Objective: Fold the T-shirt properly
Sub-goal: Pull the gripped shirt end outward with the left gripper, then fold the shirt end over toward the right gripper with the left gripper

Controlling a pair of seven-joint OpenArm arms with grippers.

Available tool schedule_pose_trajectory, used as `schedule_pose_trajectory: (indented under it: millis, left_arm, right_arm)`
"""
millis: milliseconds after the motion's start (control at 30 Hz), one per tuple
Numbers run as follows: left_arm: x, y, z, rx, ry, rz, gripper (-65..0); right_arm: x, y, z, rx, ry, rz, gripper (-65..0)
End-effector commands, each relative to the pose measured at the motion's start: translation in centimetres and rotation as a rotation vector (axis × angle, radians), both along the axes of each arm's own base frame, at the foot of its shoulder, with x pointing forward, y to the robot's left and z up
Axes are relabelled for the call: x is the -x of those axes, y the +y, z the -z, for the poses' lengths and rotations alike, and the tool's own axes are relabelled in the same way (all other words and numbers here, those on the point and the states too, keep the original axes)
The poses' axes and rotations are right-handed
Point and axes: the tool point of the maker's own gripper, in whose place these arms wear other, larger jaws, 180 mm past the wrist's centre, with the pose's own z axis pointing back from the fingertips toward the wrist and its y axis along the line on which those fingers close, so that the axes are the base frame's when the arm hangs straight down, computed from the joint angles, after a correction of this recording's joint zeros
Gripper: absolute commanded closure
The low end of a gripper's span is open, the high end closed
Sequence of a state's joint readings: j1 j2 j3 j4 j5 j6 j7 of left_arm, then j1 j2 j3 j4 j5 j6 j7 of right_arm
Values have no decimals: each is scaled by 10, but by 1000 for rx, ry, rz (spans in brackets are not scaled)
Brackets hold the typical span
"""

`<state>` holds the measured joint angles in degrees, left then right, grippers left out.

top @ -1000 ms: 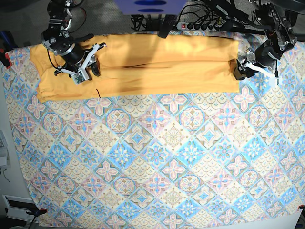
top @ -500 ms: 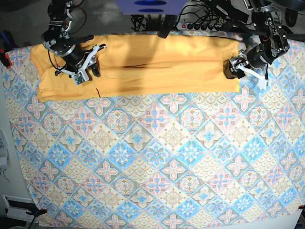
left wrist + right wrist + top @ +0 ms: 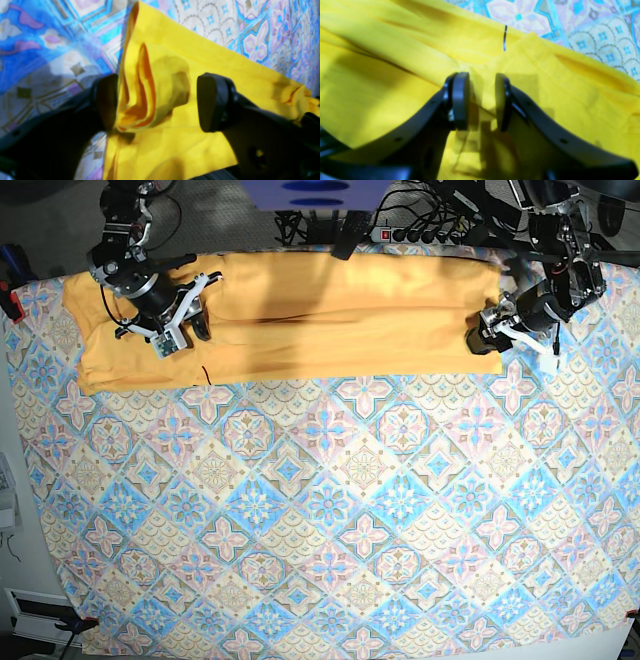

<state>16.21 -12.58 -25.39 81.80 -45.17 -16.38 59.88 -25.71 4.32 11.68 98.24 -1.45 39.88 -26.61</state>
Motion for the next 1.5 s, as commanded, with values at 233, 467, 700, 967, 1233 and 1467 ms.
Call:
schedule_pose_trajectory:
  millis: [233, 467, 700, 967, 1233, 1467]
  left_arm:
    - [7, -23, 8, 27, 43, 65, -36]
    - [3, -10, 2, 16, 18, 24, 0]
    - [5, 38, -11, -24, -21, -121, 0]
    - [-11, 85, -62, -143, -155, -184, 0]
    - [-25, 69, -112, -189, -295, -125, 0]
    - [-36, 1, -132, 45, -408, -67, 0]
  right_arm:
    - [-7, -1, -9, -10, -38, -1, -169]
    - [-7, 0, -12, -8, -46, -3, -169]
    - [-8, 0, -12, -9, -48, -3, -169]
    - [-8, 0, -13, -10, -50, -3, -169]
    - [-9, 0, -13, -13, -54, -2, -169]
    - [-9, 0, -13, -14, -55, -3, -169]
